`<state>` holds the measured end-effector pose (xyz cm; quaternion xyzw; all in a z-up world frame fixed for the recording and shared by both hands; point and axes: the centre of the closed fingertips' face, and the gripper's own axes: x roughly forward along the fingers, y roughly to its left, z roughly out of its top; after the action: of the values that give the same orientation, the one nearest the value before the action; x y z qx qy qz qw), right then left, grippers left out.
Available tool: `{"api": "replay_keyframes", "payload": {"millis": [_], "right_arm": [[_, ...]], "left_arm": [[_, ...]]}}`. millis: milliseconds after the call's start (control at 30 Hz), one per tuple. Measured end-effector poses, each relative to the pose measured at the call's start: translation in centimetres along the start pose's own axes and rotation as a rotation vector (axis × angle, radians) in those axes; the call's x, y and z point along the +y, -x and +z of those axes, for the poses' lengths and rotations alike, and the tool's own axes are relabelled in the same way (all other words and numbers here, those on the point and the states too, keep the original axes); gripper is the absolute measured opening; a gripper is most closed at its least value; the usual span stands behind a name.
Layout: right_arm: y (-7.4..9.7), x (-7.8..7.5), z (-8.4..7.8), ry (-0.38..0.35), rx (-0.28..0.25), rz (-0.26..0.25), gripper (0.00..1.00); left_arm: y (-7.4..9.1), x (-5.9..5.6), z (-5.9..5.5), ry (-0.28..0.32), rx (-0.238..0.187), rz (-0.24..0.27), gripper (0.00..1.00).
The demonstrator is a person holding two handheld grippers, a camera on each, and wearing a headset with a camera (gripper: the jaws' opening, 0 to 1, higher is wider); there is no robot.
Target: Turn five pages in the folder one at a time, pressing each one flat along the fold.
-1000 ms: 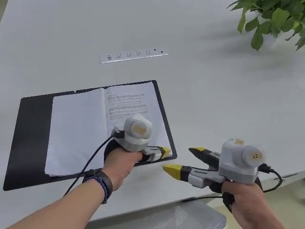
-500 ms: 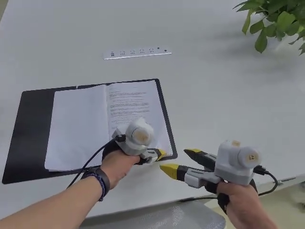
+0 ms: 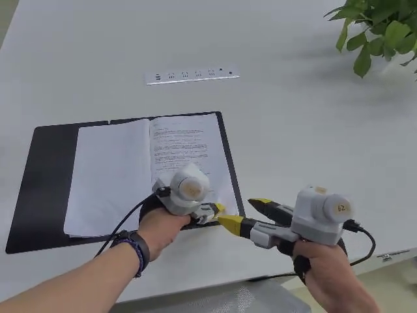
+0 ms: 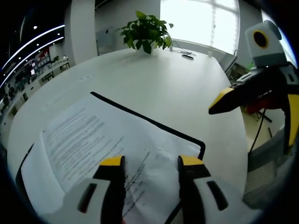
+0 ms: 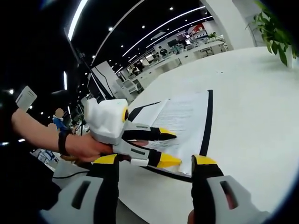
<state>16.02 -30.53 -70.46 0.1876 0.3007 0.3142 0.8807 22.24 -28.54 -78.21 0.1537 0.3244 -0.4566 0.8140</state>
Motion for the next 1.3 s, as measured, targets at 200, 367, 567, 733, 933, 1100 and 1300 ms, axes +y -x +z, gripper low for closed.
{"api": "replay_keyframes", "payload": {"millis": [200, 367, 567, 733, 933, 1100, 1300], "right_arm": [[-0.7, -0.3, 0.9, -0.006, -0.014, 0.001, 0.6], [-1.1, -0.3, 0.5, -0.006, -0.007, 0.007, 0.59], [-1.6, -0.7, 0.3, -0.009, 0.005, 0.011, 0.58], [-2.4, -1.6, 1.1, -0.007, 0.006, 0.009, 0.58], [-4.3, -2.6, 2.1, -0.007, 0.011, 0.022, 0.57], [-5.9, -3.2, 2.6, -0.031, 0.008, 0.03, 0.57], [-7.3, -3.9, 3.0, -0.084, -0.003, 0.028, 0.57]], "left_arm": [[0.0, 0.4, 0.0, 0.005, -0.015, 0.011, 0.4], [0.0, 1.1, 0.1, 0.032, -0.027, 0.027, 0.31], [0.0, 1.4, 0.2, 0.048, -0.038, 0.031, 0.29], [0.1, 1.7, 0.2, 0.078, -0.048, 0.036, 0.25], [0.1, 1.7, 0.2, 0.095, -0.054, 0.032, 0.24], [0.1, 1.7, 0.2, 0.101, -0.056, 0.03, 0.24], [0.1, 1.7, 0.2, 0.103, -0.055, 0.024, 0.24]]}}
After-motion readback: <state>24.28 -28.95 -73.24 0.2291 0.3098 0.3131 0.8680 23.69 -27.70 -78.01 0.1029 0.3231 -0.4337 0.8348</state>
